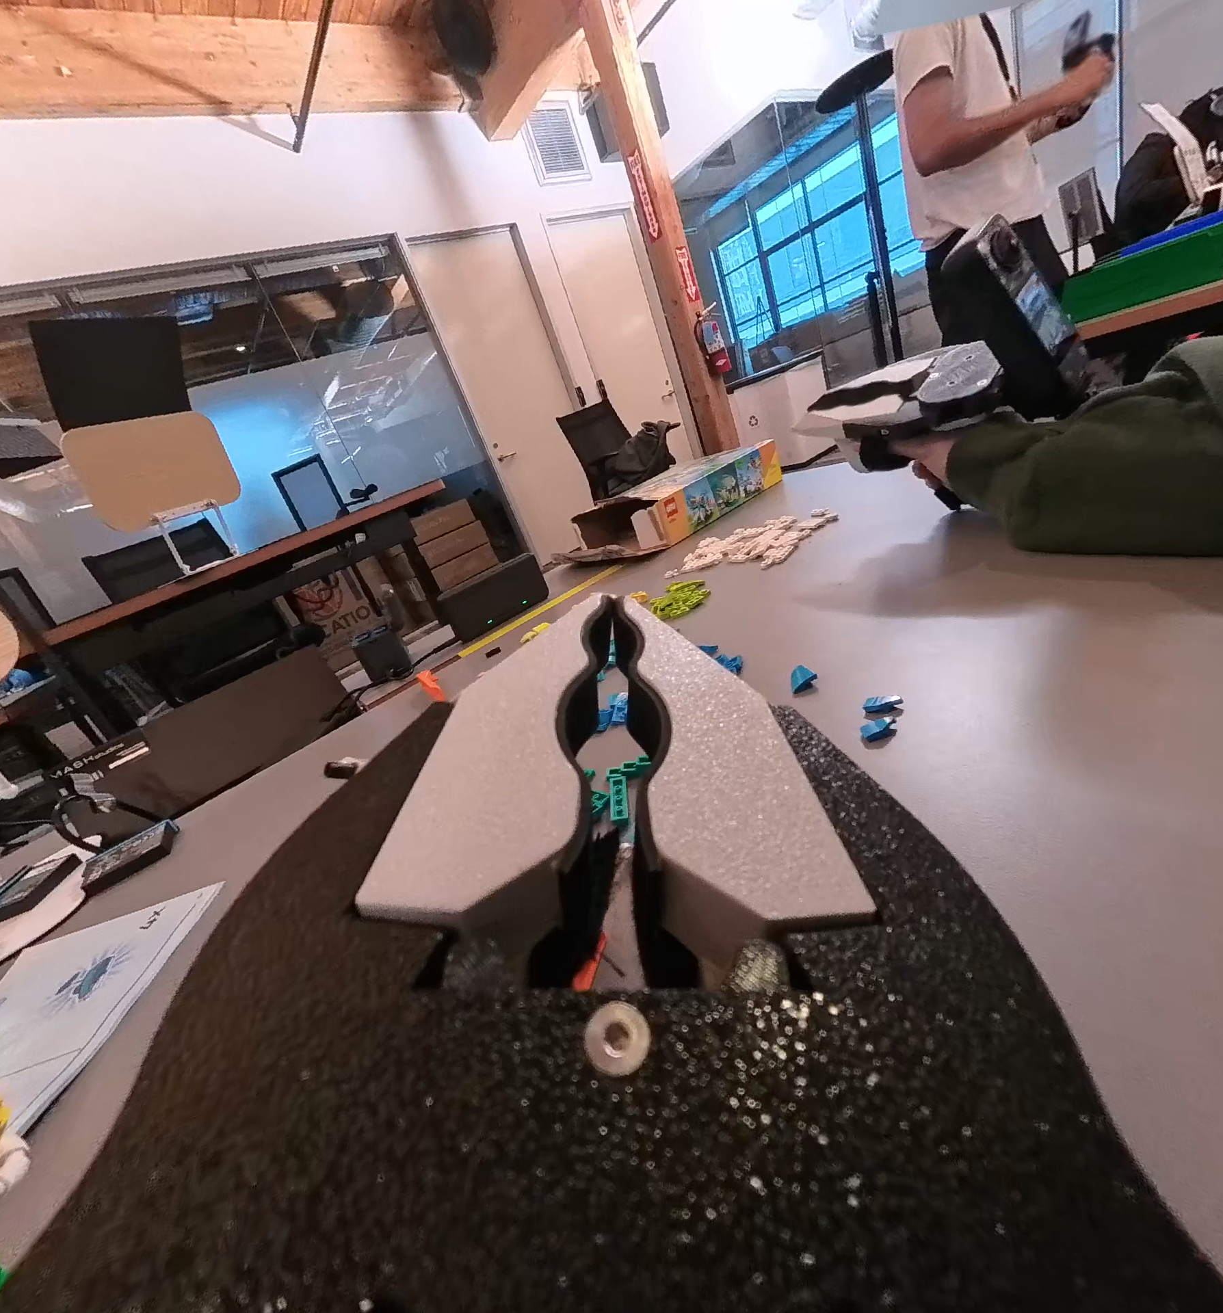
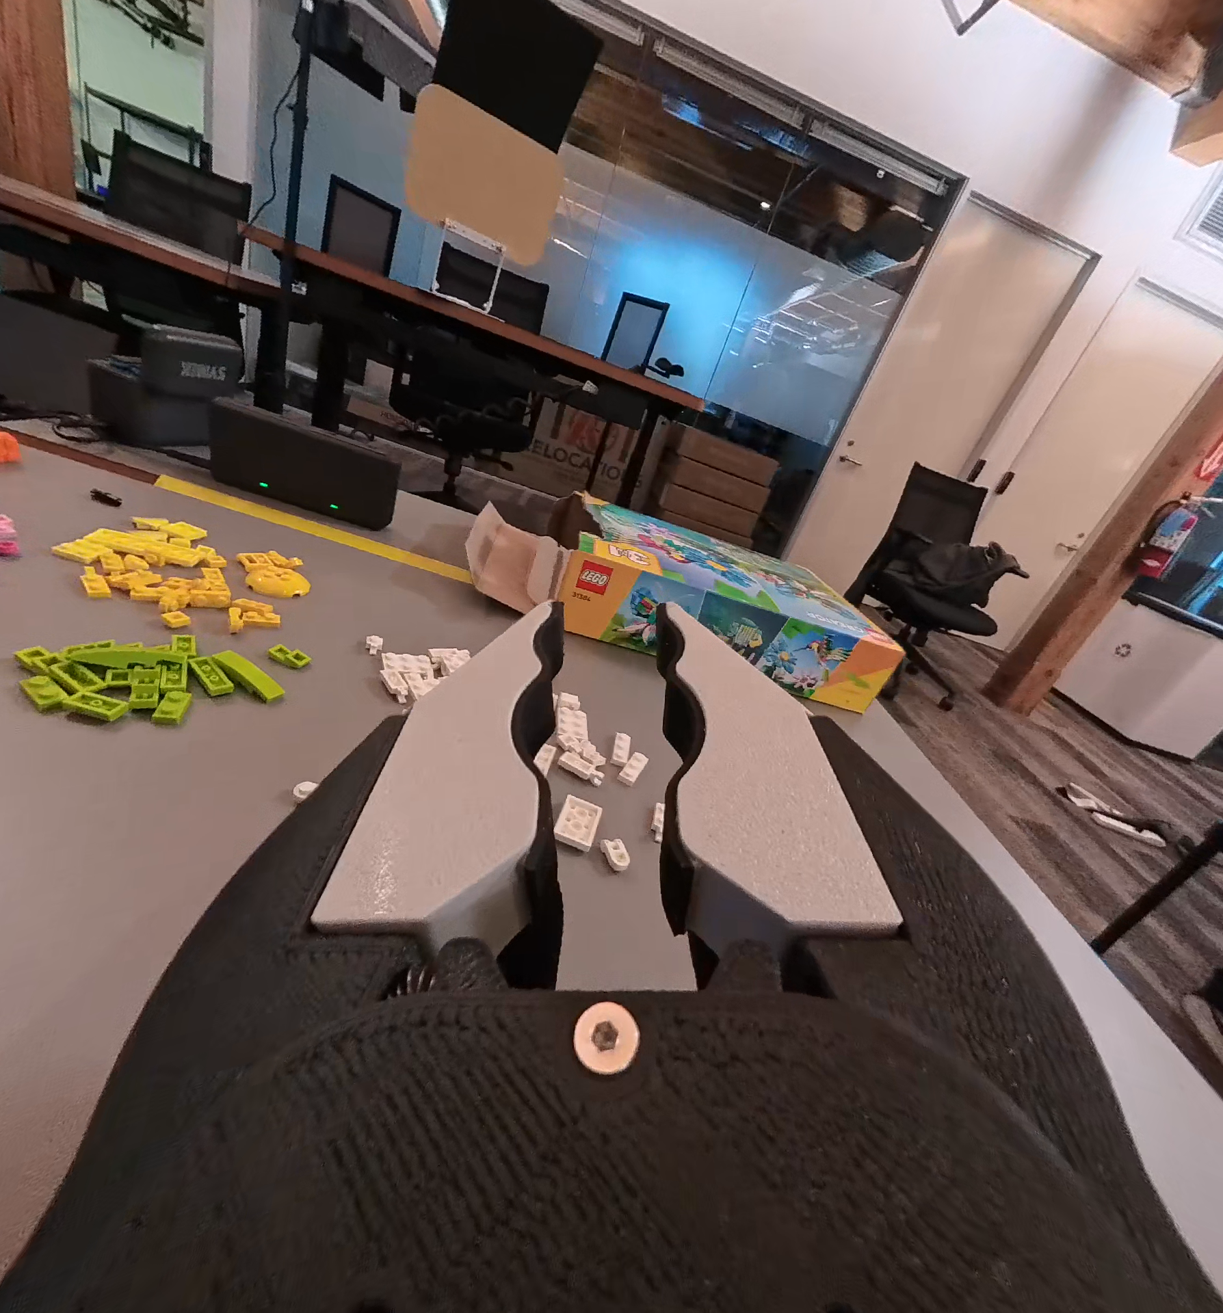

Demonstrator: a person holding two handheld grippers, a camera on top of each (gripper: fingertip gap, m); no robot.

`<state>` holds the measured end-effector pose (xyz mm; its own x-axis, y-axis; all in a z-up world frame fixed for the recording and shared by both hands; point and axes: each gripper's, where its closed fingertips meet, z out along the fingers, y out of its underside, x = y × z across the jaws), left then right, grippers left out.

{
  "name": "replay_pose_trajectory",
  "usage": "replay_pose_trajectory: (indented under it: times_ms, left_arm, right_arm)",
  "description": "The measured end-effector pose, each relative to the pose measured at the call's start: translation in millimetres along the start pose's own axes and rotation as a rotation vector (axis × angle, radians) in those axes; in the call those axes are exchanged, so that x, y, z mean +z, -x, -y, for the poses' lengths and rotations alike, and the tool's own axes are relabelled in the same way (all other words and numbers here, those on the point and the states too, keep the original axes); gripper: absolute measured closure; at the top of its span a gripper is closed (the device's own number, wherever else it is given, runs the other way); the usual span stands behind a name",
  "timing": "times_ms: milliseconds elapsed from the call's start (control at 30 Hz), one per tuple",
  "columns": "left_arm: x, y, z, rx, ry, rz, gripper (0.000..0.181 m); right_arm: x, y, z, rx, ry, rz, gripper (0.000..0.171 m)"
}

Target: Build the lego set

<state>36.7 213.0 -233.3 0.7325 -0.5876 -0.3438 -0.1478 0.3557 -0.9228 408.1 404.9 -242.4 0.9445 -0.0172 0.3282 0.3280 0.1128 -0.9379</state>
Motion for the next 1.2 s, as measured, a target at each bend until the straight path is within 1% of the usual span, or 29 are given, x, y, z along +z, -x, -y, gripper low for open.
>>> replay_pose_trajectory:
  times_ms: [367,567,633,700,767,867,933,1067,1200]
  left_arm:
    - [0.0,2.7,-1.8,-0.027,0.008,0.006,0.181]
    - [0.0,2.6,-2.1,-0.029,0.01,0.004,0.181]
    - [0.0,2.6,-2.1,-0.029,0.01,0.003,0.181]
    - [0.0,2.5,-2.1,-0.029,0.01,0.003,0.181]
    - [0.1,2.4,-2.2,-0.029,0.011,0.001,0.181]
    - [0.2,2.2,-2.3,-0.031,0.011,0.0,0.181]
    - [0.3,2.4,-2.4,-0.032,0.012,-0.001,0.181]
    - [0.5,2.4,-3.0,-0.036,0.014,-0.003,0.181]
    - [0.6,3.0,-2.9,-0.04,0.013,-0.002,0.181]
  right_arm:
    - [0.4,0.9,-0.3,-0.007,0.003,0.002,0.148]
    - [-0.8,-13.3,-3.9,0.021,0.022,-0.059,0.145]
    - [-0.8,-17.7,-7.4,-0.016,0.055,-0.063,0.143]
    - [-0.6,-15.4,-9.0,-0.115,0.086,-0.036,0.143]
    - [1.1,-7.4,-19.4,-0.146,0.153,0.036,0.15]
    - [2.8,-2.4,-50.6,-0.063,0.33,0.127,0.151]
    - [1.0,-9.7,-65.3,-0.027,0.42,0.123,0.149]
    - [-3.6,-25.1,-79.4,0.039,0.505,0.087,0.151]
    - [-4.4,-31.3,-82.2,0.084,0.521,0.066,0.151]
